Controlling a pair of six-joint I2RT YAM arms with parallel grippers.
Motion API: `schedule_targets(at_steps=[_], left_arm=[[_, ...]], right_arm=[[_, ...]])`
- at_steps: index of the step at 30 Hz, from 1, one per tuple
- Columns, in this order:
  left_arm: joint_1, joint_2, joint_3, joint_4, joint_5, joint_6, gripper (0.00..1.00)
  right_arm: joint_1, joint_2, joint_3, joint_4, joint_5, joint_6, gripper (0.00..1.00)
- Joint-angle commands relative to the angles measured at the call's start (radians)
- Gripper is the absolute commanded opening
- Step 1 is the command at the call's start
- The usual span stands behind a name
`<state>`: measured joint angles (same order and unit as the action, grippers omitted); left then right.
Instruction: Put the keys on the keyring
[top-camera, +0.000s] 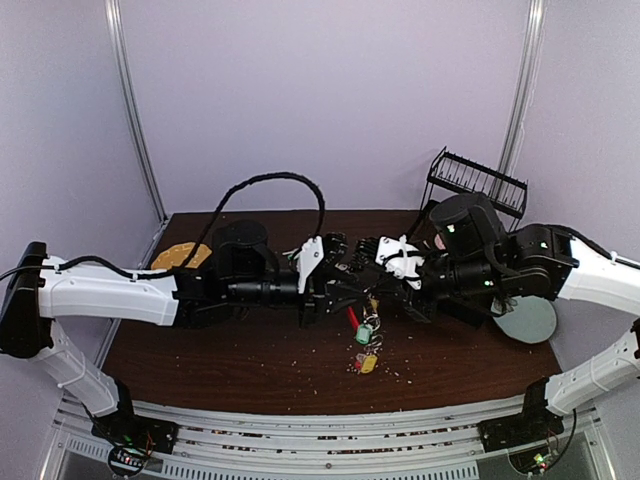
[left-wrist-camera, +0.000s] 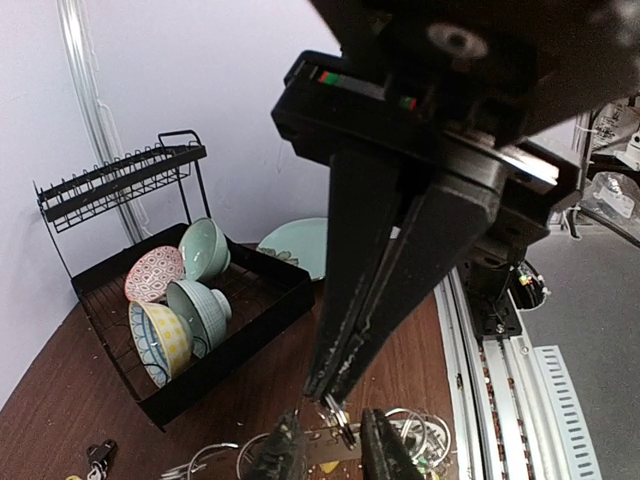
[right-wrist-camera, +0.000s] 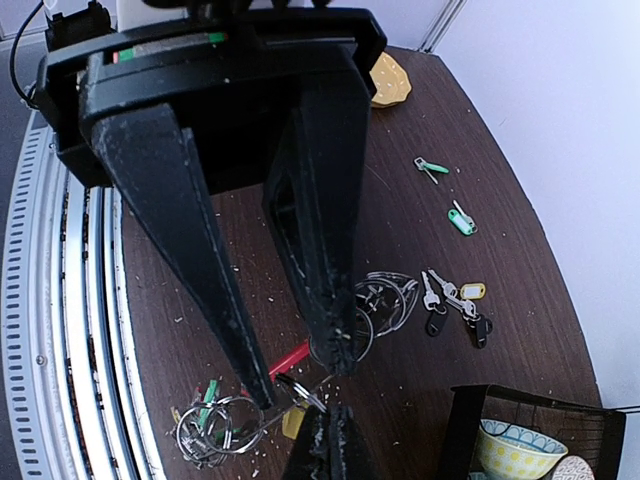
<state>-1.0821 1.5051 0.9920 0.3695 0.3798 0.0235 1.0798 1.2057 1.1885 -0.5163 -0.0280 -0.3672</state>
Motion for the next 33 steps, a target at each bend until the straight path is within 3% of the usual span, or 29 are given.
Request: schedule_targets(at_steps=[1, 6, 11, 15, 17, 20, 23, 28, 33], left_arm=[[-0.008, 0.029, 0.041, 0.032, -0.039, -0.005, 0.22], [-0.016, 0.038, 0.052, 0.019, -0.07, 0.01, 0.14], [-0.017, 0.031, 0.045, 0.022, -0.075, 0.014, 0.0], [-0.018, 0.014, 0.002, 0.088, -0.065, 0.015, 0.0], [-0.018, -0.026, -0.067, 0.207, -0.05, 0.006, 0.0], [-0.018, -0.049, -0.129, 0.34, -0.029, 0.001, 0.0], [-0.018, -0.045, -0.139, 0.389, 0.041, 0.018, 0.0], [-0.018, -0.051, -0.161, 0.459, 0.086, 0.027, 0.0], [-0.018, -0.059, -0.161, 0.468, 0.092, 0.033, 0.0]], right_arm=[[0.004, -0.001, -0.001, 0.047, 0.003, 0.01, 0.0], [0.005, -0.006, -0.003, 0.045, -0.012, 0.009, 0.0], [0.005, -0.009, -0.004, 0.036, -0.022, 0.008, 0.0], [0.002, -0.038, -0.031, 0.078, -0.044, 0.029, 0.0], [-0.022, -0.088, -0.086, 0.15, -0.069, 0.036, 0.12], [-0.098, -0.162, -0.166, 0.231, -0.282, 0.049, 0.27], [-0.167, -0.197, -0.214, 0.31, -0.483, 0.086, 0.33], [-0.233, -0.169, -0.241, 0.384, -0.695, 0.114, 0.29], [-0.233, -0.126, -0.222, 0.372, -0.724, 0.112, 0.26]])
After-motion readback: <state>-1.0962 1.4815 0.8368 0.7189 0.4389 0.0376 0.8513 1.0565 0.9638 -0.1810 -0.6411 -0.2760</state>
